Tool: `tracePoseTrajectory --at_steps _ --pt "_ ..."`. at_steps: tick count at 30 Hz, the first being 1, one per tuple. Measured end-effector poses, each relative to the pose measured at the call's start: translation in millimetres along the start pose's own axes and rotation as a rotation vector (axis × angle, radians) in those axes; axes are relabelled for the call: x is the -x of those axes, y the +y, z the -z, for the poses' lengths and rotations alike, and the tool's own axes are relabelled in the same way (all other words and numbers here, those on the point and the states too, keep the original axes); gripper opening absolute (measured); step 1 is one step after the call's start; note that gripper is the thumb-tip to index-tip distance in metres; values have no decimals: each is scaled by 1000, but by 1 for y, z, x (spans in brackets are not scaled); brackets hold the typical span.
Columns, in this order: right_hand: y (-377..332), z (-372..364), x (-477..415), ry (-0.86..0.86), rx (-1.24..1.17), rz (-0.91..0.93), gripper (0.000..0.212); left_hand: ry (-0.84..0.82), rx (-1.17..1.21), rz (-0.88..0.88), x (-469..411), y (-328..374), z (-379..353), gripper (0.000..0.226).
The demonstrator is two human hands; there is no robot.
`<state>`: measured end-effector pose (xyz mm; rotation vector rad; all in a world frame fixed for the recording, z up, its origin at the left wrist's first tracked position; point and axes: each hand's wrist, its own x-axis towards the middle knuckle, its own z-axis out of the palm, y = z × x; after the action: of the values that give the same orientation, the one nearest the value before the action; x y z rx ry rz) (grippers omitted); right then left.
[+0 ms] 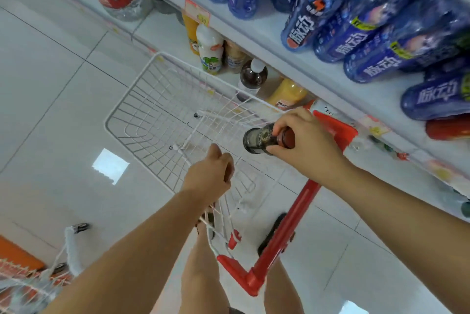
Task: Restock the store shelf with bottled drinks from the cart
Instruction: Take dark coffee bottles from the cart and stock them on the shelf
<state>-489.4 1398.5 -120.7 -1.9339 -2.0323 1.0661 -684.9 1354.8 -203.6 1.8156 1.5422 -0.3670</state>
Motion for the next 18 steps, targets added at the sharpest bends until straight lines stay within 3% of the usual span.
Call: tracePoseTrajectory --at_steps 6,11,18 --pt "-33 102 57 260 -84 29 25 310 150 -85 73 84 117 34" --pt "-53 202 127 433 -181 126 39 602 205 -294 149 170 195 41" --pt "-43 318 246 724 -220 251 39 778 250 -620 223 289 247 49"
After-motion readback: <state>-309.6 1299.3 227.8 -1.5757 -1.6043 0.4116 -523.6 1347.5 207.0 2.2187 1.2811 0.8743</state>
